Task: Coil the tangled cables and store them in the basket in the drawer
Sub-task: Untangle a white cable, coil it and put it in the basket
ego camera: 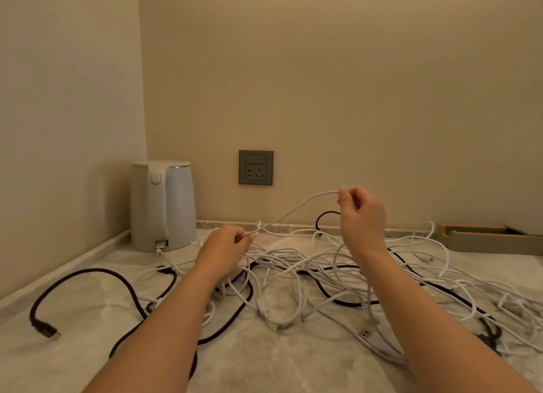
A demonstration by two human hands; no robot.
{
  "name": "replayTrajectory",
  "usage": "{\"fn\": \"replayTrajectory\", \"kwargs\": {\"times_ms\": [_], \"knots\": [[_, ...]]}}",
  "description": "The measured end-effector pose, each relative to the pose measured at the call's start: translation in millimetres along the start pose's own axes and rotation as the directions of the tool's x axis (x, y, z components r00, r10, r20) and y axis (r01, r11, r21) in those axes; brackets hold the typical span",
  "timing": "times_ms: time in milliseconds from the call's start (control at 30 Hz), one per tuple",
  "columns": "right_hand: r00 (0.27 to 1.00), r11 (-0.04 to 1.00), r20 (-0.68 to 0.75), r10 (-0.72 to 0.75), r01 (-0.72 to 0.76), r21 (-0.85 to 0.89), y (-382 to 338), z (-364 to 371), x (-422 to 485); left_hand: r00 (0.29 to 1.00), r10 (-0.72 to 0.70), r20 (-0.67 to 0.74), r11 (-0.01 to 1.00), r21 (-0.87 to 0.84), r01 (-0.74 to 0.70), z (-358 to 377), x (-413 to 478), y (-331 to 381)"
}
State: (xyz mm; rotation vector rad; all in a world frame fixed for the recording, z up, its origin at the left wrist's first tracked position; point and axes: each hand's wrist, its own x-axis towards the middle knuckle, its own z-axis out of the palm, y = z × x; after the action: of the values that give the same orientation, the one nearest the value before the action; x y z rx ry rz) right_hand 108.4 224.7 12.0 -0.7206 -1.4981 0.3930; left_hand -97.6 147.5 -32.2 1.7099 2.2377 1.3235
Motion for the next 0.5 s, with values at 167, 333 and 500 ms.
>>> {"fn": "replayTrajectory", "kwargs": {"times_ms": [167, 333, 500], "knots": [[0.975, 0.944, 0.087, 0.207, -0.176, -0.278, 10.4, -4.6, 0.9, 0.996, 0.079, -0.030, 0.997, 0.001, -0.079, -8.1, -3.7, 2.8], [0.943, 0.617, 0.308, 0.128, 0.168, -0.769, -2.1, -4.8, -10.9, 0.992, 0.090, 0.083, 0.989, 0.106, -0.099, -11.0, -10.0, 5.1], [0.806, 0.527, 0.565, -0.179, 0.563, -0.636, -9.1, 12.2, -24.2, 0.983, 0.113, 0.147, 0.952, 0.268, -0.150, -13.9, -10.8, 14.7]]}}
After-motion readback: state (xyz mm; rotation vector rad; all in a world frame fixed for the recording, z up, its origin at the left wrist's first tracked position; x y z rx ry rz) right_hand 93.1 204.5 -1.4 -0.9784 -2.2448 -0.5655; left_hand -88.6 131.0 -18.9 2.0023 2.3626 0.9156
